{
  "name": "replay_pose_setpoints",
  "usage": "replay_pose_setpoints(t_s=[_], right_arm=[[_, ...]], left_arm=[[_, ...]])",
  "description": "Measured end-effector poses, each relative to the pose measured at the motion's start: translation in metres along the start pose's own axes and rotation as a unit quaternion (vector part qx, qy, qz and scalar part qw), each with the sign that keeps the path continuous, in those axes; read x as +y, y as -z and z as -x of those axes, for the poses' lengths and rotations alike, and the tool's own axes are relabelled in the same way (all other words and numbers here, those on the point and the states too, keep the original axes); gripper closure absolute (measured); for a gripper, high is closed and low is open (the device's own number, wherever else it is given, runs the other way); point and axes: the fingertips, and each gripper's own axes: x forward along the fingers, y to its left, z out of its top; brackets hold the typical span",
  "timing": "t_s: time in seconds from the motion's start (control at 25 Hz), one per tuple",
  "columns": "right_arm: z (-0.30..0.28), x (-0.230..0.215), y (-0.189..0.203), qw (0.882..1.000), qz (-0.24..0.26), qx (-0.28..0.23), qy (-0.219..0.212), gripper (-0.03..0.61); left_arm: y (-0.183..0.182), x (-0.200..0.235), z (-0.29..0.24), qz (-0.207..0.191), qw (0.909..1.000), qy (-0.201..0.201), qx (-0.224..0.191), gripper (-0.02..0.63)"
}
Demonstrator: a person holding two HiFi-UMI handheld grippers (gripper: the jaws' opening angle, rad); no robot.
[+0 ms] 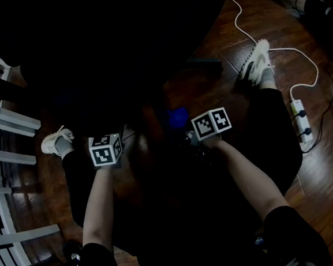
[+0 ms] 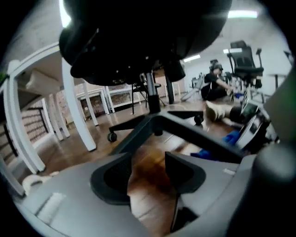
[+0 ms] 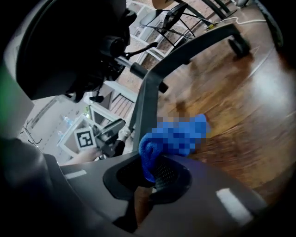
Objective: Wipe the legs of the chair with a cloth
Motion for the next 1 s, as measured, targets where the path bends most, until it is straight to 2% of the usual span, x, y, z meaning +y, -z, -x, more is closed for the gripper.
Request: replay_pose_setpoints(t_s=[0.08,0.16,0.24,0.28,0.36,0.48,0.6,0.64,0.68,0.8,0.84,0.92,1.0], right_arm=[[-0.015,0.018,0.003,1.0,0.004,-0.014,-0.025,0.537],[-0.018,0.031,-0.001,0.998,0.023,-0.047,-0.034,0.537],[-0.004,0.043,-0.016,0.993,0.051,-0.1,-0.038,0.538],[0.007,0.051,-0.027,0.989,0.068,-0.128,-0.04,0.537],[0.027,0.063,-0.053,0.978,0.105,-0.177,-0.038,0.537],[0.032,0.066,-0.085,0.969,0.137,-0.204,-0.016,0.537],[0.01,0.05,-0.112,0.966,0.16,-0.199,0.046,0.537],[0.001,0.046,-0.121,0.962,0.174,-0.198,0.065,0.537],[-0.007,0.043,-0.13,0.959,0.188,-0.196,0.078,0.537],[-0.029,0.028,-0.155,0.952,0.206,-0.198,0.112,0.537],[-0.032,0.021,-0.163,0.949,0.202,-0.204,0.129,0.537],[-0.03,0.009,-0.174,0.943,0.187,-0.226,0.155,0.537],[-0.022,0.001,-0.176,0.938,0.174,-0.247,0.172,0.537]], left_arm=[[-0.004,-0.038,0.027,0.065,0.9966,0.042,-0.03,0.385],[-0.002,-0.07,0.048,0.113,0.9902,0.071,-0.04,0.382],[0.006,-0.092,0.054,0.123,0.9889,0.078,-0.03,0.375],[0.011,-0.098,0.051,0.107,0.9915,0.071,-0.018,0.358],[0.015,-0.1,0.037,0.05,0.9976,0.047,0.009,0.324],[0.014,-0.091,0.014,-0.021,0.9987,0.021,0.043,0.304],[0.031,-0.076,-0.002,-0.04,0.9944,0.004,0.098,0.311],[0.037,-0.07,-0.004,-0.038,0.9934,-0.007,0.108,0.338],[0.04,-0.065,-0.003,-0.034,0.9933,-0.015,0.109,0.379],[0.041,-0.062,-0.001,-0.022,0.9948,-0.025,0.096,0.377],[0.038,-0.063,0.0,-0.032,0.9948,-0.03,0.091,0.377],[0.028,-0.066,0.006,-0.076,0.9932,-0.052,0.071,0.377],[0.012,-0.069,0.016,-0.117,0.99,-0.072,0.031,0.377]])
